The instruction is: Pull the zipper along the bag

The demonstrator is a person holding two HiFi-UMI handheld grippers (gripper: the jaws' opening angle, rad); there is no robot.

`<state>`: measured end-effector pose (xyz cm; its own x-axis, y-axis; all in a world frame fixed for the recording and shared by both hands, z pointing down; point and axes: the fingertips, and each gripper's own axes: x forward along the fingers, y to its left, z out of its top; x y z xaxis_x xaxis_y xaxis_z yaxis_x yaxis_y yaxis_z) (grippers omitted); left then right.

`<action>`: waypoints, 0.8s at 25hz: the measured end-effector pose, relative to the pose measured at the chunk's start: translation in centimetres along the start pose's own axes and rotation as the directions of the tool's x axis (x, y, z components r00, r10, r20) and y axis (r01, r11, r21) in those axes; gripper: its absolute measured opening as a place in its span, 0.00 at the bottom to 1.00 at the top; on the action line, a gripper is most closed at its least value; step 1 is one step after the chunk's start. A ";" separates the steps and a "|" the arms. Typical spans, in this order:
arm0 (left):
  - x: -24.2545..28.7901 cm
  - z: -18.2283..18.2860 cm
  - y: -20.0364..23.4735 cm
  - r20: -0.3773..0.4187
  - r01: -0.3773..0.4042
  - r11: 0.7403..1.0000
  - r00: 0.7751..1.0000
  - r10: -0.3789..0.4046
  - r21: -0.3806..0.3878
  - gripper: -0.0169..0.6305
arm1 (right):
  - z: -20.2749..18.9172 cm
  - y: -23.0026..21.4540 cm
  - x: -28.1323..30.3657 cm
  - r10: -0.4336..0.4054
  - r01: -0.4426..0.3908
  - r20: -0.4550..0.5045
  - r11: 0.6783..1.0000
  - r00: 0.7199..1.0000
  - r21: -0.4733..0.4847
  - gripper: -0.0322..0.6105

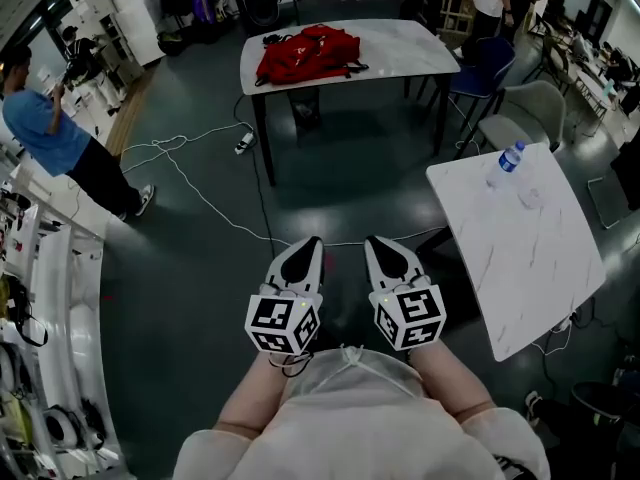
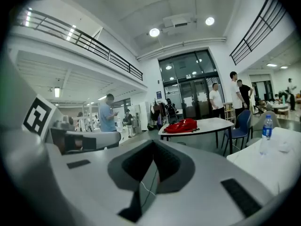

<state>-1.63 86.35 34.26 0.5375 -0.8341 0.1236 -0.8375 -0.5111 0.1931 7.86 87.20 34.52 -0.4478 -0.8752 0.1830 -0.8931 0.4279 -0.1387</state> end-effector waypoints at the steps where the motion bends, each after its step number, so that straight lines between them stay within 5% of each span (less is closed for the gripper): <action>1: 0.1 -0.1 0.3 -0.001 -0.004 1.000 1.000 0.004 -0.006 0.06 | -0.2 0.0 0.3 0.002 -0.002 -0.005 1.000 1.000 0.006 0.09; 10: 5.0 0.4 4.8 -0.018 0.006 1.000 1.000 -0.007 -0.018 0.06 | -0.2 -1.2 6.6 0.019 -0.018 -0.031 0.999 0.999 0.038 0.09; 20: 18.4 3.6 16.7 -0.052 0.069 0.995 0.996 -0.073 -0.075 0.06 | 3.3 -6.3 23.2 -0.056 0.059 -0.062 0.997 0.997 0.043 0.09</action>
<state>-6.09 61.66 36.26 0.6015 -0.7828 0.1595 -0.7888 -0.5503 0.2738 3.30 63.48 36.43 -0.3986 -0.8823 0.2503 -0.9153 0.3655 -0.1693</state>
